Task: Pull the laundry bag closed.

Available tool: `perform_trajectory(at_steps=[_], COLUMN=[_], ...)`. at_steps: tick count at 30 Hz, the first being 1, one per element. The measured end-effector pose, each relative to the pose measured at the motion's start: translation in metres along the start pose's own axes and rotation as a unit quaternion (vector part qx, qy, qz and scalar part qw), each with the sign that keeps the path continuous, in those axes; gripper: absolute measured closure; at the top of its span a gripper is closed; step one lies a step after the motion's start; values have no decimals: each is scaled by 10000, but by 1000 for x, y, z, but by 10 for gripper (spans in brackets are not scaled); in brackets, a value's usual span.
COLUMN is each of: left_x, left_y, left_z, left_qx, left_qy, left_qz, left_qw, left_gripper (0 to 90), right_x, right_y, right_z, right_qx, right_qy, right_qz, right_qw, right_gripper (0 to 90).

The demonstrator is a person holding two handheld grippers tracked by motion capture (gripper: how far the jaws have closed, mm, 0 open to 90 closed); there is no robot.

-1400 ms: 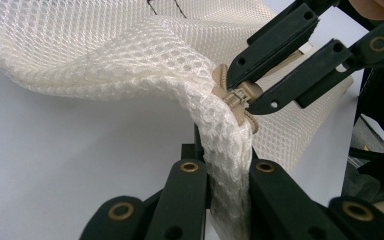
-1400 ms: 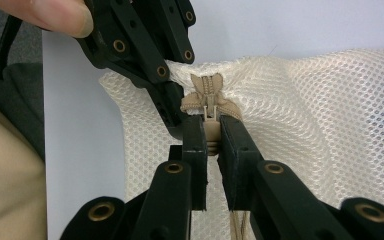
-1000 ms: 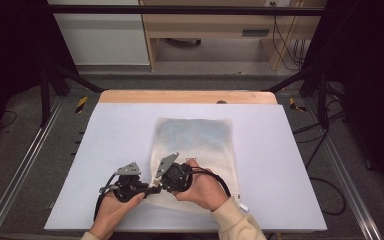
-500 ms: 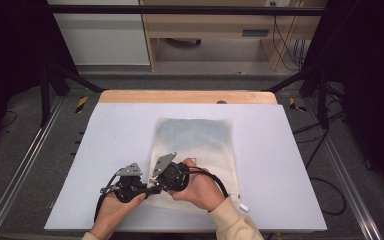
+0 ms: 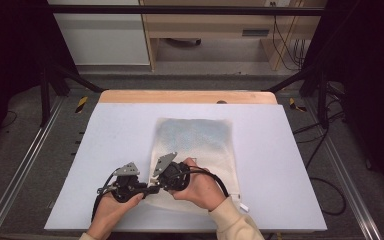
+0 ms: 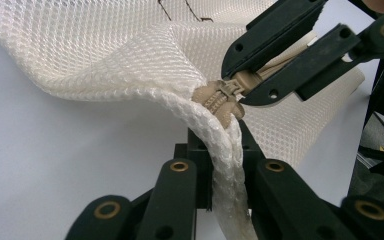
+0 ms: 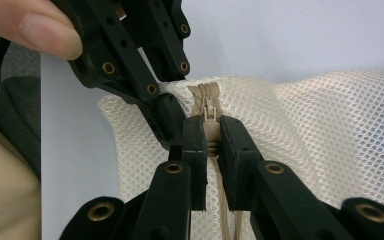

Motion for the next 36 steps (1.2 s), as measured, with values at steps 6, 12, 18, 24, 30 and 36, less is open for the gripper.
perform_trajectory(at_steps=[6, 12, 18, 24, 30, 36], left_x=[0, -1, 0, 0, 1, 0], left_y=[1, 1, 1, 2, 4, 4], left_z=[-1, -1, 0, 1, 1, 2], left_qx=[-30, -8, -1, 19, 6, 4], left_qy=[85, 64, 39, -9, -4, -54], left_qz=[-11, -67, -68, -95, -83, -126], left_qw=[10000, 10000, 10000, 10000, 10000, 9999], left_gripper=[854, 855, 855, 856, 857, 858], right_x=[-3, -7, -9, -10, -10, -11], right_y=[-2, -6, -5, -5, -6, -6], right_z=[-1, -1, -2, -2, -2, -3], right_qx=[7, 17, 16, 2, -46, -31], right_qy=[48, 36, 33, 89, 134, 132], right_qz=[-90, -188, -250, -316, -352, -313], right_qw=[9999, 9998, 9997, 9995, 9993, 9994], right_gripper=[824, 825, 825, 825, 825, 825])
Point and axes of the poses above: each handheld gripper's, and its own axes: y roughly backward along the jaws, x roughly out of its top, z roughly to its right, the point moved 7 cm from there along -y, roughly forward along the jaws, and after that the axes turned 1 degree about -z, right-handed, at the moved point
